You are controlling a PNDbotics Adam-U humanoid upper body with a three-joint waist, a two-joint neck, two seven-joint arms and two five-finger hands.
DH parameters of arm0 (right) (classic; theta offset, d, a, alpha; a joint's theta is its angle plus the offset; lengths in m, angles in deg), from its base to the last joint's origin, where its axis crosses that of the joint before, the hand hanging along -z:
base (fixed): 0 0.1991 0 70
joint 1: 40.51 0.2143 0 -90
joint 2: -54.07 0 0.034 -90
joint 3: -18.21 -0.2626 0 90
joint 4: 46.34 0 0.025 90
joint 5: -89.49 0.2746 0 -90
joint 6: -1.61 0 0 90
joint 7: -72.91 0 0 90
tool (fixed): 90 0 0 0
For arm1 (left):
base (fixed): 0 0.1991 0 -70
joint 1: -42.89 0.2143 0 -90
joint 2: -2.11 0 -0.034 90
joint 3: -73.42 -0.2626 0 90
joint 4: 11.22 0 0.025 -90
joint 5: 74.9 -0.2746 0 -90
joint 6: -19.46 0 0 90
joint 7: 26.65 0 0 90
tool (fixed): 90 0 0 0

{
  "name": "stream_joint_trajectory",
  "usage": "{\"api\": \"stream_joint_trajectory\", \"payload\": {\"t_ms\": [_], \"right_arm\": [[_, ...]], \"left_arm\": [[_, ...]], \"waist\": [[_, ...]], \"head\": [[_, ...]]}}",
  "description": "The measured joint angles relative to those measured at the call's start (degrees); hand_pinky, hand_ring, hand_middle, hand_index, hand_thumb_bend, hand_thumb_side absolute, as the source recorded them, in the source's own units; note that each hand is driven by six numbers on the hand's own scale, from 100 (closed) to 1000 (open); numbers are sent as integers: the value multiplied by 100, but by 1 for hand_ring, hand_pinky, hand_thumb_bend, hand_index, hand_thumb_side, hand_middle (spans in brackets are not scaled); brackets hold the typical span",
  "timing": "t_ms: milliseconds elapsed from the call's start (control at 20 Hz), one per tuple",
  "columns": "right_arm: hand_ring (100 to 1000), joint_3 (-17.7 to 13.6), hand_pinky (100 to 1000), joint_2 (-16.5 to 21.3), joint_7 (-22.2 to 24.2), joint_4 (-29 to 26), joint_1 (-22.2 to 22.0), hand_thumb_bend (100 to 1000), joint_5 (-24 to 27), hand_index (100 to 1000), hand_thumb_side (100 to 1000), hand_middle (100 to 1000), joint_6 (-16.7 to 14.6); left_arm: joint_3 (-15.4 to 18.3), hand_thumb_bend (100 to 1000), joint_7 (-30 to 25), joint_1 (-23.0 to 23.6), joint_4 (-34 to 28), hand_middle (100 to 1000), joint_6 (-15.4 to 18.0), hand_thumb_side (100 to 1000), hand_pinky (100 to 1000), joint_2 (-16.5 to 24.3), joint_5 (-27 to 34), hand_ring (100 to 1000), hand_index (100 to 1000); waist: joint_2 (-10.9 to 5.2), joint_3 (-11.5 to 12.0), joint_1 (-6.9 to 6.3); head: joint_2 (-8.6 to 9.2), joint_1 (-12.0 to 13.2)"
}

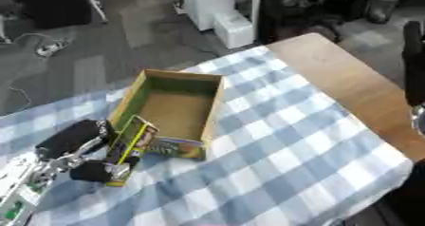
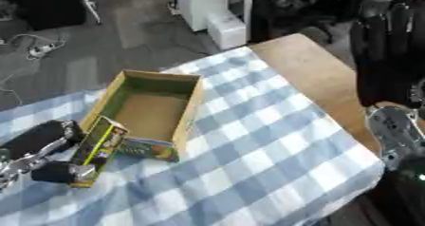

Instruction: Pick up objects on the table and place them in the box.

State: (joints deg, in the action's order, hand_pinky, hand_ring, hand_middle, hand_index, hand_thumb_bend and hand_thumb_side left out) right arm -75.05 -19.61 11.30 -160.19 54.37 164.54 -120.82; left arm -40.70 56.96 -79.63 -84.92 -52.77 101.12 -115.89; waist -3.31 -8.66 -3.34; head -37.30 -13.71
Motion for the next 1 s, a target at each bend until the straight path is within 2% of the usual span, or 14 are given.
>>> {"api": "stream_joint_trajectory", "payload": {"t_ms": [250,450,650,900,950,1000], "right_arm": [[279,-28,333,0,-54,0,-3,100,0,422,862,255,-13],[280,-29,333,0,-101,0,-3,100,0,422,864,255,-16],[280,-30,333,0,-169,0,1,100,2,422,868,255,-12],[272,-56,328,0,-462,0,70,100,-7,421,884,249,77],[272,-63,327,0,-556,0,106,100,-18,421,899,248,113],[272,-64,327,0,-653,0,159,100,-32,421,944,250,153]], "left_arm": [[212,100,45,-164,-265,100,-286,712,100,79,143,100,226],[341,100,211,-363,-202,100,-394,714,100,78,78,100,227],[383,100,492,-540,155,100,-364,718,100,29,-148,100,229],[471,100,964,-840,863,100,-147,723,100,-189,-590,100,227],[500,100,1075,-886,1026,100,-93,702,100,-238,-701,100,226],[531,100,1185,-935,1195,100,-36,724,100,-284,-812,100,226]], "waist": [[-3,15,5],[-4,12,7],[-3,-16,7],[2,-115,-1],[7,-145,-6],[12,-180,-10]], "head": [[0,-15],[0,-15],[1,-12],[10,13],[15,16],[19,22]]}}
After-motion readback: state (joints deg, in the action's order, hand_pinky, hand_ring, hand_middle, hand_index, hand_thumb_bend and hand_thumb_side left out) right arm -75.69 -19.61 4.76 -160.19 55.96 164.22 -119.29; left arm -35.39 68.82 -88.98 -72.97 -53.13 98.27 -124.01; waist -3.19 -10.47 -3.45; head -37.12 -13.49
